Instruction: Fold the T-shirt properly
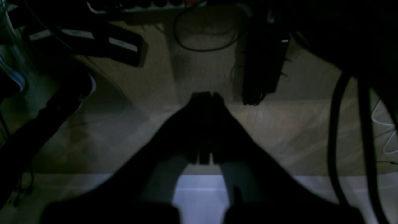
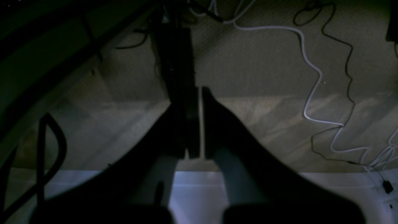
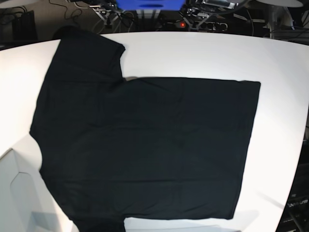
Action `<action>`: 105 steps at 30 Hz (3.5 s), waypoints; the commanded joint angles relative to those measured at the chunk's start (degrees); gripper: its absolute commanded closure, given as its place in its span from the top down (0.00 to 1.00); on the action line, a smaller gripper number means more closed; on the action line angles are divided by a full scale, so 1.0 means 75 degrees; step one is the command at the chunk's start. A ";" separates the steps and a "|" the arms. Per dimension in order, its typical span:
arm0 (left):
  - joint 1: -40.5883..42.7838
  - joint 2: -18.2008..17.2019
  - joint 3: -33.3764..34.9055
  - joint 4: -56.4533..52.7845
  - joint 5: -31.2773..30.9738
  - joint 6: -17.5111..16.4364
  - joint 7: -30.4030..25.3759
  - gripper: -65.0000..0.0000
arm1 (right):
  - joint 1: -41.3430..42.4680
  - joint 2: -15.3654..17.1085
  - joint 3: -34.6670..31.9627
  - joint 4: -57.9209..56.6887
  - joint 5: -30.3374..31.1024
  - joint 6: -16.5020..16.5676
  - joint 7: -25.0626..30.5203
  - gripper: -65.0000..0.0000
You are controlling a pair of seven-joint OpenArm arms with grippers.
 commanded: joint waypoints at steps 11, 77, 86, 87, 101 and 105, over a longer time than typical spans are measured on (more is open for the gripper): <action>0.0032 0.0004 -0.0001 0.0001 -0.0025 0.0033 -0.0013 0.00 | -0.0132 0.0164 -0.0031 -0.0036 -0.0112 0.0010 -0.0151 0.00; 0.8847 -0.2399 -0.2897 1.4319 -0.3213 0.0010 0.0432 0.34 | -0.8760 0.0446 0.0051 1.5378 -0.0112 0.0022 -0.1721 0.08; 0.7522 -0.2118 -0.3788 1.4835 -0.3248 0.0010 0.0444 0.60 | -0.8033 0.0457 0.0051 1.5449 -0.0112 0.0022 -0.1475 0.49; 0.7229 -0.2094 -0.3811 1.4671 -0.3248 0.0010 0.0444 0.60 | -0.7892 0.0457 0.0051 1.5449 -0.0112 0.0022 -0.1510 0.50; 0.3983 -0.2106 -0.3577 1.2034 -0.4256 -0.0002 0.1206 0.65 | -0.7283 0.0832 0.0051 1.5425 -0.0124 0.0034 -0.1874 0.51; 0.3537 -0.2118 -0.3577 1.1659 -0.4256 -0.0002 0.1206 0.65 | -0.7283 0.0926 0.0051 1.5425 -0.0136 0.0034 -0.1874 0.51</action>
